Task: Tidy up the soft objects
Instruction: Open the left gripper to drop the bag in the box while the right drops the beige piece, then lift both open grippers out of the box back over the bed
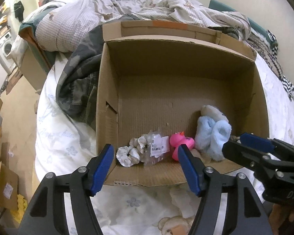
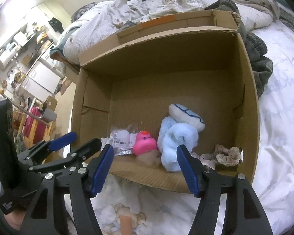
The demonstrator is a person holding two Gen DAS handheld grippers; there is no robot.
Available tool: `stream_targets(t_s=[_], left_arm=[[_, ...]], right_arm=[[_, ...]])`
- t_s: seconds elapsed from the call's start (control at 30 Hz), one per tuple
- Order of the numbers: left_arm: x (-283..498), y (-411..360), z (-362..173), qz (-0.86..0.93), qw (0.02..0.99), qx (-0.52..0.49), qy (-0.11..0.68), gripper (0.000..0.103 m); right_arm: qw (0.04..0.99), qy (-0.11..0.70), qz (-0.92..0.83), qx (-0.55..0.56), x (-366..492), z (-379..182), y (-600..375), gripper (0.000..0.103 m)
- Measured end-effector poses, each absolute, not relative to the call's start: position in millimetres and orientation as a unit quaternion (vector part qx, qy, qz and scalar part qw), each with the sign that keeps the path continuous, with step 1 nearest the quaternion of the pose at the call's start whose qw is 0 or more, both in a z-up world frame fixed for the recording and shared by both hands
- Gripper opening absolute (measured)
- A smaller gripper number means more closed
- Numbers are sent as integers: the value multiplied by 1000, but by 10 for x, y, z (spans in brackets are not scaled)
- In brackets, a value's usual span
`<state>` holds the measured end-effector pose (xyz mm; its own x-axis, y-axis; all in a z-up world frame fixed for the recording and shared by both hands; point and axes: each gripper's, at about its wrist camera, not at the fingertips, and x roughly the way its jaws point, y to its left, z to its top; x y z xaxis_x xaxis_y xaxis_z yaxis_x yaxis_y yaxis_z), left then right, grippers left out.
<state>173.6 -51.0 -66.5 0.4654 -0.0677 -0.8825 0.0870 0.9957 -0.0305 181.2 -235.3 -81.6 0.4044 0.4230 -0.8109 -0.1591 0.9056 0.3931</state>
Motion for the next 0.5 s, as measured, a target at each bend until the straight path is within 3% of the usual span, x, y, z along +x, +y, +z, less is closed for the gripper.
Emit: stream_targets(t_s=[0.5], left_arm=[[1535,-348,-541,-35,865,15,500,65]], right_arm=[[831,516,157,133,1610,-748,-2440,70]])
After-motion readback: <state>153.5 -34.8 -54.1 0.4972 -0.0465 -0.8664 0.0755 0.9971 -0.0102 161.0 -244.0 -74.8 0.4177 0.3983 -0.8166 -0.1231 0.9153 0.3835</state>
